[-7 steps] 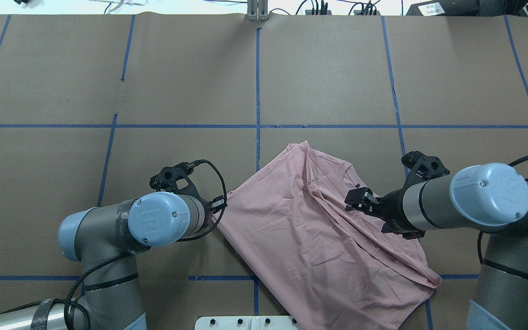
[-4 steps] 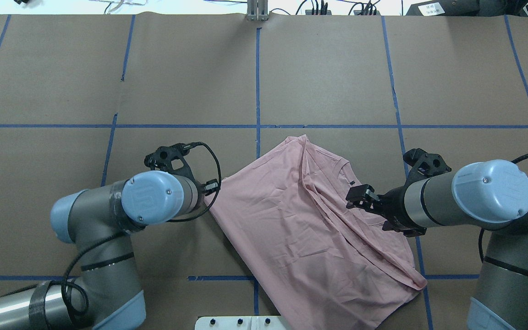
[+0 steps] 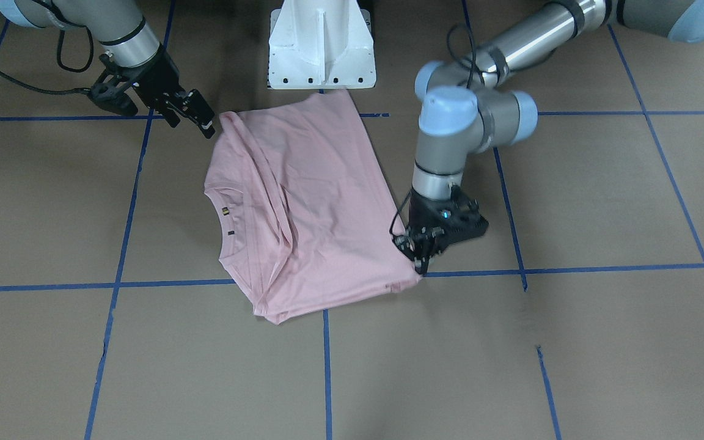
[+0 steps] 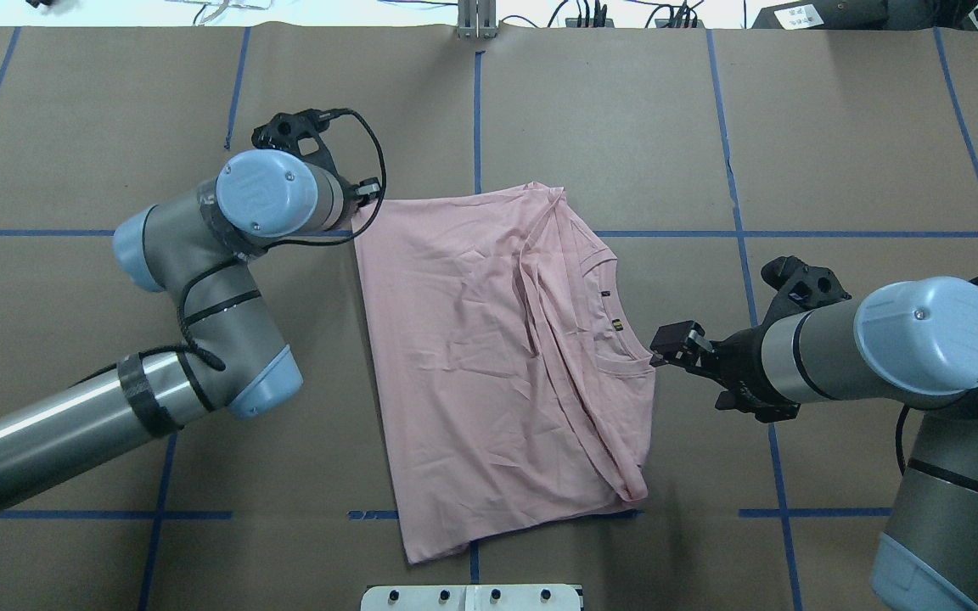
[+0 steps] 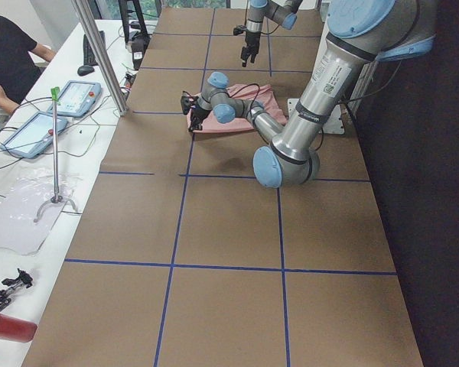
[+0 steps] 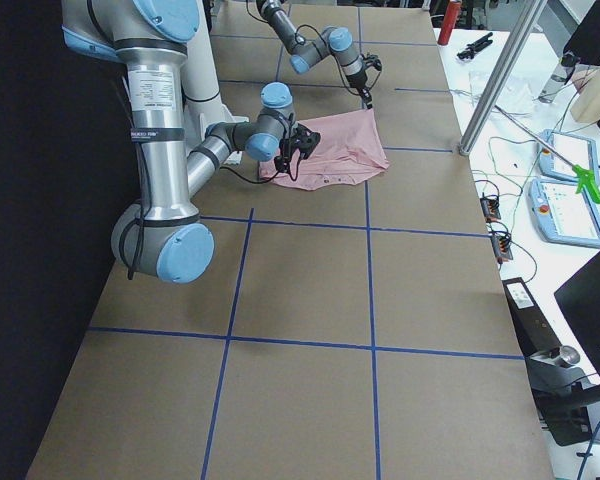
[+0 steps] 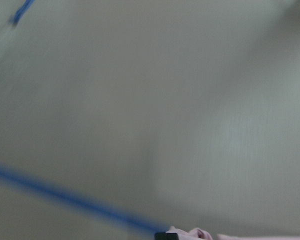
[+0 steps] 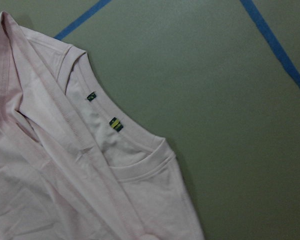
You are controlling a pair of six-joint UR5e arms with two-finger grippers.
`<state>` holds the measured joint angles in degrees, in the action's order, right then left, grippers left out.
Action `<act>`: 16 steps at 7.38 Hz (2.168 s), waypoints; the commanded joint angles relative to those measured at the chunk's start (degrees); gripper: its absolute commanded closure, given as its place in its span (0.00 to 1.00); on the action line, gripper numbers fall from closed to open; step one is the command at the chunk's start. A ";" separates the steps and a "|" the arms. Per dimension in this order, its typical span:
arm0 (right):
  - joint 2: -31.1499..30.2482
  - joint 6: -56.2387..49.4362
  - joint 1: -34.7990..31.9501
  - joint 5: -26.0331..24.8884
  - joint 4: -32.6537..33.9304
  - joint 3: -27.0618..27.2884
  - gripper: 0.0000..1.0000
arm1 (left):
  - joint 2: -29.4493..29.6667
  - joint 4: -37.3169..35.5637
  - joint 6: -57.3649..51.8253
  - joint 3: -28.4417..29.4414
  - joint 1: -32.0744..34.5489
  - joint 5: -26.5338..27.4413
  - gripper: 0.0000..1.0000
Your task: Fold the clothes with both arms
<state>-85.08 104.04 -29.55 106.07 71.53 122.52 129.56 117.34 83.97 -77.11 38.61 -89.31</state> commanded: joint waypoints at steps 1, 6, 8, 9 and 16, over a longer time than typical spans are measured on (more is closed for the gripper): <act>0.52 0.29 -1.13 -1.38 -0.16 -0.26 0.00 | 7.53 11.28 -3.61 18.32 6.88 -1.12 1.00; 15.88 0.46 8.17 -12.26 0.72 -12.44 0.00 | -7.54 13.64 -1.19 -4.83 7.35 -15.61 0.65; 20.19 6.22 9.60 -13.52 0.81 -18.24 0.06 | -7.66 10.63 1.28 -6.48 6.39 -15.54 0.64; 21.26 7.66 10.21 -13.78 0.81 -20.02 0.11 | -7.66 10.63 1.37 -6.48 6.12 -15.54 0.64; 23.11 10.31 13.20 -15.98 0.90 -23.02 0.30 | -7.83 10.54 1.46 -6.13 5.68 -15.19 0.61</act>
<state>-62.06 114.32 -16.44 90.13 72.41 99.85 121.79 127.94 85.40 -83.26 44.32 -104.50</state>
